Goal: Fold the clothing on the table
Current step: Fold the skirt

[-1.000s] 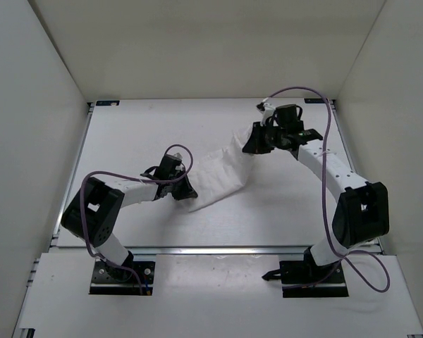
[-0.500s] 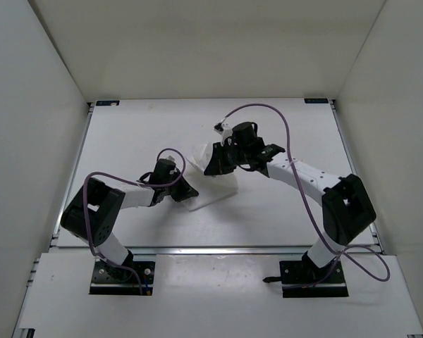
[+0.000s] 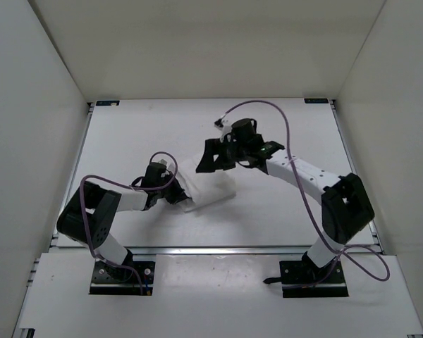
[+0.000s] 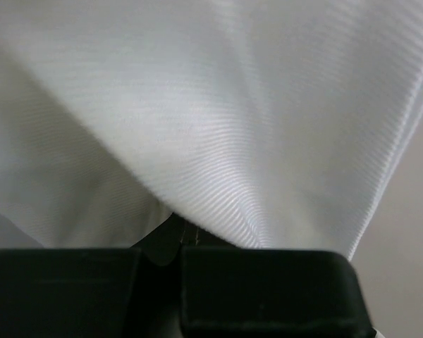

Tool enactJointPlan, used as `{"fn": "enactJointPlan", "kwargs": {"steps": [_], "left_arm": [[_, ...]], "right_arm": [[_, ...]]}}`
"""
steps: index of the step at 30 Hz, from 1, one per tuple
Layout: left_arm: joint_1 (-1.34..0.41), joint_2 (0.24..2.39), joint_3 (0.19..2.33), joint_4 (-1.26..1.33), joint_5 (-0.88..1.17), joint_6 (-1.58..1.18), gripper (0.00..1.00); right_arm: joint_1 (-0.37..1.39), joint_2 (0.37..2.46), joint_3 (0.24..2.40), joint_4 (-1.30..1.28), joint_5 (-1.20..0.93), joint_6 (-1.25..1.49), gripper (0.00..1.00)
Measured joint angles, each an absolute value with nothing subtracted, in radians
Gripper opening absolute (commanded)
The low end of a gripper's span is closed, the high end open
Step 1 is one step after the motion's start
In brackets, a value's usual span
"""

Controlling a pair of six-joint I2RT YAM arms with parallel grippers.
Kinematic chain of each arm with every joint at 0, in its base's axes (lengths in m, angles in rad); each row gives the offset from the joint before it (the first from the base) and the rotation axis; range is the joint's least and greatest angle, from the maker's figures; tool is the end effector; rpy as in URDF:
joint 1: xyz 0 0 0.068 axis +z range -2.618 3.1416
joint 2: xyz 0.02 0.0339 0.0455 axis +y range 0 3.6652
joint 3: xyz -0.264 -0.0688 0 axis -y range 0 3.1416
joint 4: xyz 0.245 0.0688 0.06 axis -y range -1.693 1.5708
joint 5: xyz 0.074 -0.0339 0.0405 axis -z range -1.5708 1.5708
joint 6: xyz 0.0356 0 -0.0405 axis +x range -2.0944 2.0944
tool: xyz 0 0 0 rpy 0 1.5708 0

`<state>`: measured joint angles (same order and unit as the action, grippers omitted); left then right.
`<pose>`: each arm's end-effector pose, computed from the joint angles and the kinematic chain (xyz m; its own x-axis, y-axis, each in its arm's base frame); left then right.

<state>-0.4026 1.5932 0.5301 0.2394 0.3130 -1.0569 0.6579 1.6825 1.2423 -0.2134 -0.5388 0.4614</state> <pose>0.2448 -0.1162 0.1134 -0.8241 -0.5496 -0.1373 -0.3099 0.6403 -0.7028 0.2892 0.2466 0.2622 -0.8080 -0.1414 -0.5720 -0.5444 0.5506 0.6328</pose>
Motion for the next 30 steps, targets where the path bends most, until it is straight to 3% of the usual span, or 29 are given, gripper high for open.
{"fn": "enactJointPlan", "kwargs": {"steps": [1,3,4,5,7,8,9,11,16,17,19,20,26,30], "left_arm": [[-0.395,1.586,0.525,0.234,0.316,-1.056,0.0],[-0.373,1.56,0.514,0.211,0.324,-1.048,0.0],[-0.359,1.542,0.513,0.187,0.333,-1.041,0.0],[-0.343,1.522,0.513,0.166,0.342,-1.034,0.0],[-0.294,1.457,0.516,0.112,0.365,-1.011,0.01],[-0.271,1.417,0.527,0.075,0.377,-0.996,0.1],[-0.255,1.387,0.545,0.042,0.382,-0.979,0.2],[-0.231,1.327,0.615,-0.056,0.378,-0.925,0.34],[-0.241,1.206,0.74,-0.199,0.35,-0.804,0.53],[-0.241,1.18,0.739,-0.212,0.356,-0.788,0.5],[-0.25,1.15,0.736,-0.21,0.379,-0.772,0.11],[-0.258,1.147,0.731,-0.192,0.387,-0.759,0.0],[-0.355,1.193,0.535,0.105,0.467,-0.83,0.0],[-0.418,1.279,0.473,0.171,0.499,-0.857,0.0]], "right_arm": [[0.633,1.654,1.242,-0.218,-0.532,0.458,0.74],[0.576,1.592,1.242,-0.227,-0.508,0.44,0.6],[0.553,1.568,1.242,-0.228,-0.5,0.434,0.57],[0.526,1.546,1.242,-0.229,-0.493,0.428,0.49],[0.487,1.525,1.241,-0.231,-0.485,0.409,0.21],[0.48,1.524,1.24,-0.237,-0.474,0.4,0.06],[0.48,1.53,1.237,-0.246,-0.465,0.39,0.0],[0.493,1.552,1.227,-0.262,-0.461,0.384,0.0],[0.524,1.632,1.21,-0.27,-0.472,0.373,0.0],[0.529,1.647,1.209,-0.27,-0.477,0.368,0.0],[0.54,1.671,1.206,-0.266,-0.493,0.361,0.0],[0.545,1.686,1.204,-0.261,-0.505,0.358,0.0],[0.56,1.773,1.172,-0.205,-0.564,0.343,0.0],[0.558,1.837,1.153,-0.187,-0.588,0.332,0.0]]}}
